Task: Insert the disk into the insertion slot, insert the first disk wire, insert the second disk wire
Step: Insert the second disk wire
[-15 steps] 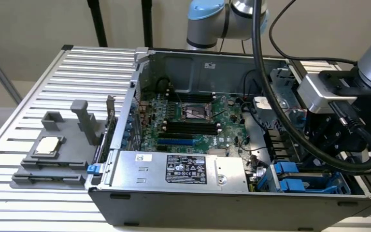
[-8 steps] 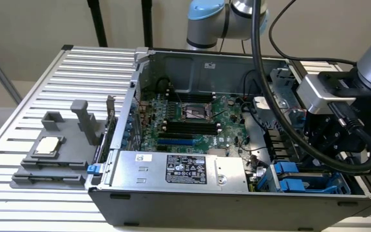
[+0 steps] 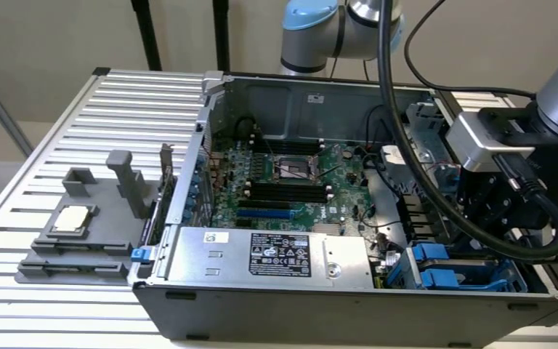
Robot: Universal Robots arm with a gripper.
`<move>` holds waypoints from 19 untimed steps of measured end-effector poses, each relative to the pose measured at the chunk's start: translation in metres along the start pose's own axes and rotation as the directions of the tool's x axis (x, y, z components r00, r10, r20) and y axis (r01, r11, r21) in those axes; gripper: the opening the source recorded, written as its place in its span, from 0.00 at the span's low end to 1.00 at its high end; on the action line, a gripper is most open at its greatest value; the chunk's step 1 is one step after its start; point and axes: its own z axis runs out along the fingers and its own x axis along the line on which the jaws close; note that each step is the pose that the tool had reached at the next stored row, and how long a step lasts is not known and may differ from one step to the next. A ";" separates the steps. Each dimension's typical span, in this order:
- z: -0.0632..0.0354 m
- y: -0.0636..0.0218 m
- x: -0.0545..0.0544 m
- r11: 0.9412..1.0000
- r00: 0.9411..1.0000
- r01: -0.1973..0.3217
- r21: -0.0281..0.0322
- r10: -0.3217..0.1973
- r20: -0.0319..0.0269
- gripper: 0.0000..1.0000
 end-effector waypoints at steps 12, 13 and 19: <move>0.0000 0.0000 -0.001 1.000 1.000 0.000 0.000 0.000 0.000 0.16; 0.0000 0.0000 -0.001 1.000 1.000 0.000 0.000 0.000 0.000 0.16; -0.0001 0.0001 0.000 1.000 1.000 0.000 0.000 0.000 0.000 0.16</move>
